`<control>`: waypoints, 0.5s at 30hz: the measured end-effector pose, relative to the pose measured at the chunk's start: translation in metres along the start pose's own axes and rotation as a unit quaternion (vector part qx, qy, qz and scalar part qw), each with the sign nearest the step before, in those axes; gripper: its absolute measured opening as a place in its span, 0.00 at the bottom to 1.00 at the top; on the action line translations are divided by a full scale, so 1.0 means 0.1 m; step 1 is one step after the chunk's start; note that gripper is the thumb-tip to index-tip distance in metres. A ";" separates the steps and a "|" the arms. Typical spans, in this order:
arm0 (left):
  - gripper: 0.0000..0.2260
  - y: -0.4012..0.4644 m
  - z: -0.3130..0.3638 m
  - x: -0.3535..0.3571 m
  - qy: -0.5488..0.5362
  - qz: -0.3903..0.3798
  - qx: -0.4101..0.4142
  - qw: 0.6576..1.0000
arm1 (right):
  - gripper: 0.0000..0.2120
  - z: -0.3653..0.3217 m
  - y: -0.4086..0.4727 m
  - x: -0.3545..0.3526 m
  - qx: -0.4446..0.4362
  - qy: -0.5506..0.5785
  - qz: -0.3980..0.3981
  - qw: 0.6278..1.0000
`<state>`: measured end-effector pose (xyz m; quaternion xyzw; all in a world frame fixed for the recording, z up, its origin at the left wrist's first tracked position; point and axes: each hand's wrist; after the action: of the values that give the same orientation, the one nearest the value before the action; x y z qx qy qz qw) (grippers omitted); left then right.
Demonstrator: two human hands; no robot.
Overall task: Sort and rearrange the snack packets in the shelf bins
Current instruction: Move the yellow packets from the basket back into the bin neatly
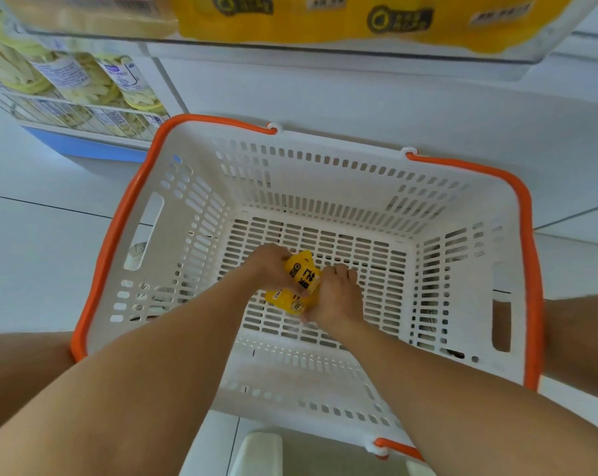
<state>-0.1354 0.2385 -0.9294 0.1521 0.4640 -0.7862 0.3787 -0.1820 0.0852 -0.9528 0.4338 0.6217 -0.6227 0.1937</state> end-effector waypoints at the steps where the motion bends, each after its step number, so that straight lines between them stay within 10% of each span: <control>1: 0.20 -0.01 0.02 -0.04 -0.002 -0.012 0.007 1.000 | 0.37 0.01 0.02 -0.02 -0.011 0.030 -0.013 0.999; 10: 0.18 -0.56 0.28 -0.60 -0.271 0.062 0.042 0.960 | 0.32 0.16 -0.03 -0.99 0.010 0.279 -0.227 0.933; 15: 0.17 -1.17 0.86 -1.13 -0.504 0.146 0.178 0.833 | 0.21 0.17 -0.70 -1.90 -0.015 0.562 -0.382 0.734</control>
<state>-0.1368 0.2506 -0.7456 -0.1340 0.0333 -0.7585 0.6369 -0.1377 0.0227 -0.7642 0.4278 0.7398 -0.2779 -0.4387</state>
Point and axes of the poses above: each hand's wrist, its own y-axis towards the middle knuckle, its own x-axis out of the palm, z = x × y, and after that the axes turned 14 degrees about x, right-handed
